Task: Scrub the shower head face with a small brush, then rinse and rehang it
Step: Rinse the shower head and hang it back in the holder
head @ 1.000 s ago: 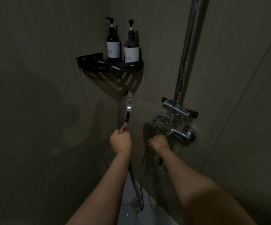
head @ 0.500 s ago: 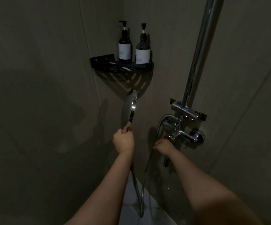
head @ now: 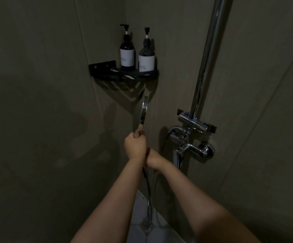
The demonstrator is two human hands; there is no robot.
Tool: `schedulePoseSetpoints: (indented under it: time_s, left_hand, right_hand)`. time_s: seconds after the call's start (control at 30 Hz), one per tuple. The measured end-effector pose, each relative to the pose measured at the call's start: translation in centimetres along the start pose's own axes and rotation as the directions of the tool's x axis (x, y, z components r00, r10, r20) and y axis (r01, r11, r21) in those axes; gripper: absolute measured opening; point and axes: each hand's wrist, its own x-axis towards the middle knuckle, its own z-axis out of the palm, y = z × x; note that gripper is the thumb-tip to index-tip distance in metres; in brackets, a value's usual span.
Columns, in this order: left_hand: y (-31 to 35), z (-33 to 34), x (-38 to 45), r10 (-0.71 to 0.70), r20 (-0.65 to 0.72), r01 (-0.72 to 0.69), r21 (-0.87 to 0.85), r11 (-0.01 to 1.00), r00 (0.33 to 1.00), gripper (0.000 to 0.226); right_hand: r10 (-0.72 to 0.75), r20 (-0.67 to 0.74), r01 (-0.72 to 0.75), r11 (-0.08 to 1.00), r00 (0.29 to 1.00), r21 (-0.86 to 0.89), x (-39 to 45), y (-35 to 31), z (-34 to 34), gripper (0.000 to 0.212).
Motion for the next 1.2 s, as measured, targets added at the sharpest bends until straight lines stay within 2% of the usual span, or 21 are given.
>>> schedulePoseSetpoints:
  time_s: [0.07, 0.13, 0.27, 0.33, 0.37, 0.43, 0.53, 0.63, 0.7, 0.8, 0.87, 0.97, 1.1, 1.2]
  left_hand:
    - [0.6, 0.7, 0.2, 0.036, 0.077, -0.039, 0.040, 0.998, 0.996, 0.016]
    - [0.4, 1.2, 0.0, 0.043, 0.129, -0.055, 0.091, 0.994, 0.991, 0.014]
    - [-0.6, 2.2, -0.5, 0.126, 0.150, -0.130, 0.020, 0.991, 0.981, 0.023]
    - [-0.4, 2.7, -0.6, 0.140, 0.133, -0.149, 0.059, 0.987, 0.981, 0.023]
    - [0.0, 3.0, -0.3, 0.135, 0.110, -0.140, 0.046, 0.989, 0.985, 0.022]
    - [0.9, 3.2, -0.1, 0.123, 0.075, -0.124, 0.011, 0.992, 0.990, 0.020]
    - [1.6, 3.4, 0.1, 0.125, 0.040, -0.124, -0.031, 0.992, 0.991, 0.010]
    - [2.2, 3.6, -0.2, 0.090, 0.007, -0.089, -0.085, 0.992, 0.996, 0.014]
    - [2.3, 3.9, -0.3, 0.079, -0.007, -0.079, -0.119, 0.990, 0.997, 0.018]
    - [2.9, 4.2, -0.3, 0.068, 0.030, -0.064, -0.117, 0.991, 0.997, 0.017]
    - [3.2, 4.3, -0.3, 0.044, 0.063, -0.036, -0.115, 0.993, 0.997, 0.025]
    - [3.0, 4.3, -0.1, 0.006, 0.134, 0.017, -0.171, 0.985, 0.991, 0.027]
    - [2.8, 4.1, 0.3, -0.056, 0.256, 0.113, -0.213, 0.970, 0.965, 0.027]
    - [2.9, 4.1, 0.1, 0.002, 0.229, 0.040, -0.176, 0.984, 0.974, 0.029]
  right_hand:
    - [-0.023, -0.102, 0.032, 0.996, 0.994, 0.087, -0.1, 0.3, -0.3, 0.029]
    - [0.005, -0.160, 0.011, 0.995, 0.987, 0.099, 0.0, 1.4, -0.7, 0.033]
    - [0.013, -0.141, 0.007, 0.990, 0.990, 0.139, -0.6, 1.4, -2.5, 0.037]
    - [0.031, -0.114, -0.022, 0.997, 0.993, 0.080, -0.6, 2.2, -2.9, 0.024]
    - [0.045, -0.097, -0.046, 0.999, 0.994, 0.000, -0.5, 2.5, -2.9, 0.015]
    - [0.080, -0.061, -0.084, 0.994, 0.995, -0.065, -0.5, 3.2, -2.9, 0.019]
    - [0.106, -0.084, -0.109, 0.994, 0.991, -0.030, -0.7, 4.8, -2.6, 0.016]
    - [0.076, -0.170, -0.069, 0.997, 0.983, 0.044, -0.6, 5.2, -2.1, 0.031]
    - [0.086, -0.206, -0.059, 0.989, 0.975, 0.136, -0.5, 5.0, -2.0, 0.012]
    - [0.082, -0.176, -0.046, 0.978, 0.981, 0.201, -0.7, 4.2, -2.0, 0.035]
    - [0.086, -0.215, -0.040, 0.977, 0.973, 0.210, -0.4, 4.3, -1.6, 0.030]
    - [0.143, -0.282, -0.070, 0.964, 0.949, 0.255, -0.3, 4.4, -1.2, 0.011]
    - [0.239, -0.228, -0.176, 0.948, 0.944, 0.264, -0.6, 4.8, -0.9, 0.024]
    - [0.199, -0.272, -0.115, 0.948, 0.941, 0.295, -0.5, 4.8, -0.3, 0.025]
